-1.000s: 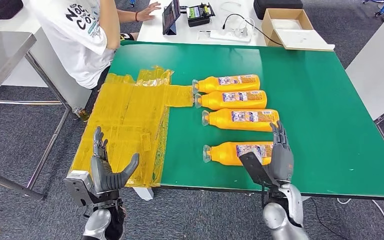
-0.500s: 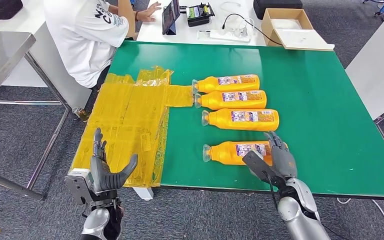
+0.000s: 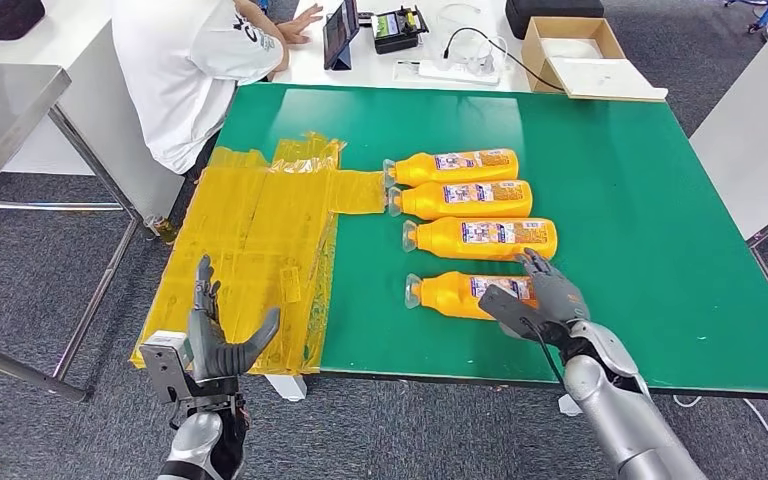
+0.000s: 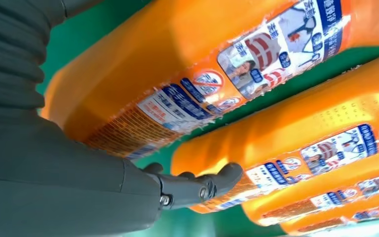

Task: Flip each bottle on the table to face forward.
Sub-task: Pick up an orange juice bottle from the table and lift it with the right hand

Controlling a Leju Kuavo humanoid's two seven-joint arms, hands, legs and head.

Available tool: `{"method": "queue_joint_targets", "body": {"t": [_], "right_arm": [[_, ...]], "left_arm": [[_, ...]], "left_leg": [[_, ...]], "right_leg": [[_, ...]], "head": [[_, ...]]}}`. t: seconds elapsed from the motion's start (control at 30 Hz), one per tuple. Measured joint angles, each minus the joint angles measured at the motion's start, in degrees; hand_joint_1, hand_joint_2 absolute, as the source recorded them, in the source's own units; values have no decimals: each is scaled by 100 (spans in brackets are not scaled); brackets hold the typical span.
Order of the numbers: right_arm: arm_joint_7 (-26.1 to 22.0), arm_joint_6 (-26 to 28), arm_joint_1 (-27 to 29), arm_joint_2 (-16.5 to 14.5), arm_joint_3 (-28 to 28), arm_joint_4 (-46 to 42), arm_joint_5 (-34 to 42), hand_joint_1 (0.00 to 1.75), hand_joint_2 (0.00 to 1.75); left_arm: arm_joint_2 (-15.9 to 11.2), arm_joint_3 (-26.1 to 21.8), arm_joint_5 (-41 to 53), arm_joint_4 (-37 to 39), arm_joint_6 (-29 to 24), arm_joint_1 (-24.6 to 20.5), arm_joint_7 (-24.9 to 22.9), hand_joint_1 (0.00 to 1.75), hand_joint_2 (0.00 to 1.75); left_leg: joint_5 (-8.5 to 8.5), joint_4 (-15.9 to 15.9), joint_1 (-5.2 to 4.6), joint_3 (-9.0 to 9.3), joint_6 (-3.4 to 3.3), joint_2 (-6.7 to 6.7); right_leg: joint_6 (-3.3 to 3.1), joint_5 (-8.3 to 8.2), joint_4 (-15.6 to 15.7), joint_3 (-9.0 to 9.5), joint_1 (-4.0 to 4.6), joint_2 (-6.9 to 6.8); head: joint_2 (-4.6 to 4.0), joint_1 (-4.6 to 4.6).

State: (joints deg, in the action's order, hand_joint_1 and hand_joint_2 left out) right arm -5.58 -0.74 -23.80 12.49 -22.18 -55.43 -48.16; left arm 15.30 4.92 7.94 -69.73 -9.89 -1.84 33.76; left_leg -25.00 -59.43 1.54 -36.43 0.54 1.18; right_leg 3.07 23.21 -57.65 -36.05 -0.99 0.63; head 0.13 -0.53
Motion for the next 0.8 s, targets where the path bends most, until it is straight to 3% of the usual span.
{"method": "queue_joint_targets", "body": {"t": [0.17,0.5,0.8], "right_arm": [[-68,-201,-353,41,-298,318,81,0,175],[-342,-1146,-1123,202,-1015,1011,636,0,175],[-410,-1281,-1388,311,-1373,1331,719,0,175]], "left_arm": [[0,-7,1,78,-2,-29,31,0,175],[-13,-10,15,296,-23,-131,155,0,175],[-85,-14,17,440,-66,-254,184,0,175]], "left_leg": [[0,0,-1,-1,0,0],[2,-1,-1,-1,-1,1],[2,-1,-1,-1,-1,1]], "right_leg": [[0,0,0,0,-1,0],[1,-1,0,1,-1,-1],[1,-1,0,1,-1,-1]], "head": [[0,1],[0,0],[0,1]]}}
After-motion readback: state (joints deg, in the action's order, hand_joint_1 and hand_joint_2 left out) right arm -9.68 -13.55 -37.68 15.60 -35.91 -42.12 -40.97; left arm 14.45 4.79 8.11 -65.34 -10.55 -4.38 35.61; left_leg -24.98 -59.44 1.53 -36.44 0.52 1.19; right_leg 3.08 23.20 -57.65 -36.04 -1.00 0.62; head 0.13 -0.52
